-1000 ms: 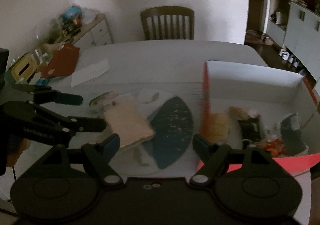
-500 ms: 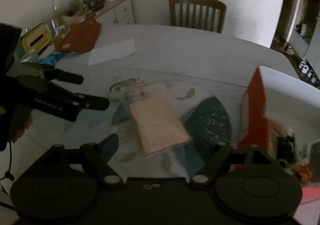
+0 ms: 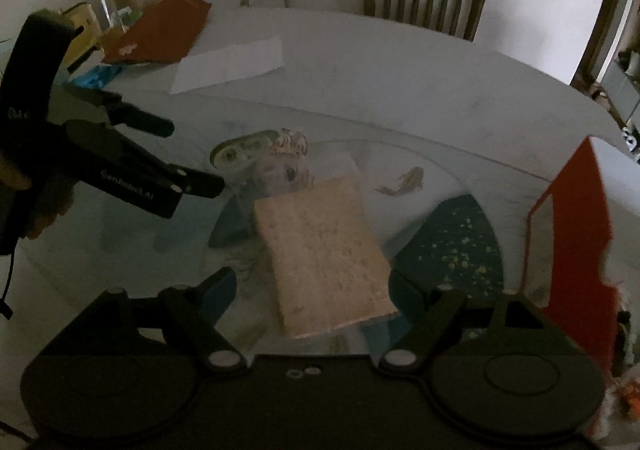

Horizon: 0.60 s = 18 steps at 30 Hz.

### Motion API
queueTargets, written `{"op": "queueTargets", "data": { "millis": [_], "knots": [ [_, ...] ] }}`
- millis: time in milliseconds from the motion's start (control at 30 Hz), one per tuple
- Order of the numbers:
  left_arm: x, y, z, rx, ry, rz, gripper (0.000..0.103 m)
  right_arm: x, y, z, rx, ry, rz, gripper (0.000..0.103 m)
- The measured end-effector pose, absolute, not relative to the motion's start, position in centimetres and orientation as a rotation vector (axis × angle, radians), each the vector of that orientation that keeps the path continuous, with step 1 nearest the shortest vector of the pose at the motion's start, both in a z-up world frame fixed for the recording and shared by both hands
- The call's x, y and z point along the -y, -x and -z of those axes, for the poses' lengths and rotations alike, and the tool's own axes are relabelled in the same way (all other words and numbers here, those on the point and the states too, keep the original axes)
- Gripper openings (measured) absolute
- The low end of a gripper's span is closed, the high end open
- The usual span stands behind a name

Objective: Organize objects
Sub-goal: 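Grasp the bread-filled plastic bag with the right tool while the left tool reaches the white tape dispenser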

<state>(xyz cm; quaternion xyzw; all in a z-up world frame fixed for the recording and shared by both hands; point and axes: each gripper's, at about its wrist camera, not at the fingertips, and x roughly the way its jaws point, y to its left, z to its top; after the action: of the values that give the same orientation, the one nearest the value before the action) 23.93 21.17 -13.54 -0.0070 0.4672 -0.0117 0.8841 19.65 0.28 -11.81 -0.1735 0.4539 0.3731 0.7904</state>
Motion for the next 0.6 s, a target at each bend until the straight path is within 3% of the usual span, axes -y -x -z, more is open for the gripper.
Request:
{"op": "queueTargets", "data": {
  "millis": [600],
  "knots": [
    [-21.9, -27.9, 15.8, -0.997, -0.04, 0.075, 0.101, -2.3, -22.7, 14.4, -1.005, 0.415, -0.837, 0.085]
  ]
}}
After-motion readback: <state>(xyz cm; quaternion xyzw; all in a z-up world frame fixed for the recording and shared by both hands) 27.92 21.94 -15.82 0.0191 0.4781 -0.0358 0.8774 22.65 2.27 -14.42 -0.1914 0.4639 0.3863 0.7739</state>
